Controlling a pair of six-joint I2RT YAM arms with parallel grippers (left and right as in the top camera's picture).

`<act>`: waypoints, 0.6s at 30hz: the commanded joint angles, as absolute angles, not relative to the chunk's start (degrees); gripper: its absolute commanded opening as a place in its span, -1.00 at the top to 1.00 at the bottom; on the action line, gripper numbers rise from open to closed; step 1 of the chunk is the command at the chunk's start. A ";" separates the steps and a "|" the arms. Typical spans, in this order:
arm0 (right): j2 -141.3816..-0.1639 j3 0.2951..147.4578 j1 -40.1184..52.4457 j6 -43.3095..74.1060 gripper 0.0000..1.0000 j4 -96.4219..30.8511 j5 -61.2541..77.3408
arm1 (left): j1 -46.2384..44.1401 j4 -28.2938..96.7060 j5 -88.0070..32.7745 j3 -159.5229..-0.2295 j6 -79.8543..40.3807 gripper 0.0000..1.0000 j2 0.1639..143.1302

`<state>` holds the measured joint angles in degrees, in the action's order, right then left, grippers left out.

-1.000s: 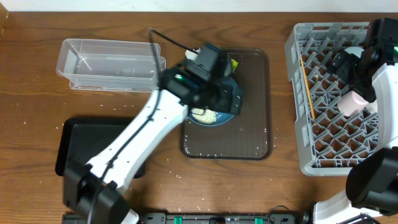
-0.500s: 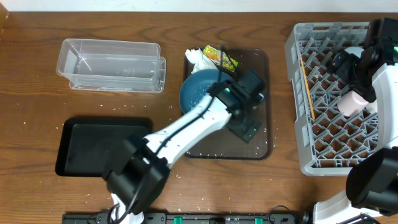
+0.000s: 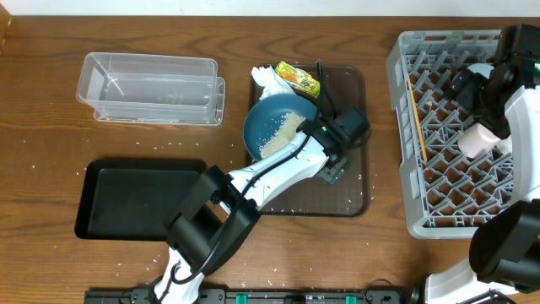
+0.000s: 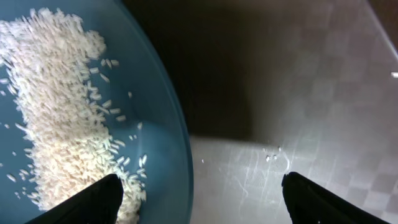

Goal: Sort waste into correct bins and load items into the dishwasher rack
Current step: 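Grasp the blue plate rim with the left gripper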

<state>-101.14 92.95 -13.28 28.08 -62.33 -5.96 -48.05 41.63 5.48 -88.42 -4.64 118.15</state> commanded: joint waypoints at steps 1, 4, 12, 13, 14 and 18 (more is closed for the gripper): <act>-101.16 93.62 -13.91 28.69 -0.98 -62.41 -5.96 | -47.90 40.45 7.16 -88.29 -4.99 -0.65 119.00; -101.16 93.62 -13.91 28.69 -0.98 -62.39 -5.96 | -47.62 39.13 7.16 -88.29 -4.99 -0.54 119.28; -101.16 93.62 -13.91 28.69 -0.98 -62.39 -5.98 | -44.82 34.28 7.11 -88.29 -5.02 -0.50 119.81; -101.16 93.62 -13.91 28.69 -0.98 -62.39 -5.96 | -44.36 33.82 7.11 -88.29 -5.04 -0.48 119.87; -101.16 93.62 -13.91 28.69 -0.98 -62.39 -5.96 | -43.99 33.50 7.09 -88.29 -5.06 -0.46 119.92; -101.16 93.62 -13.91 28.69 -0.98 -62.39 -5.96 | -42.78 33.28 6.74 -88.29 -7.03 -0.36 119.92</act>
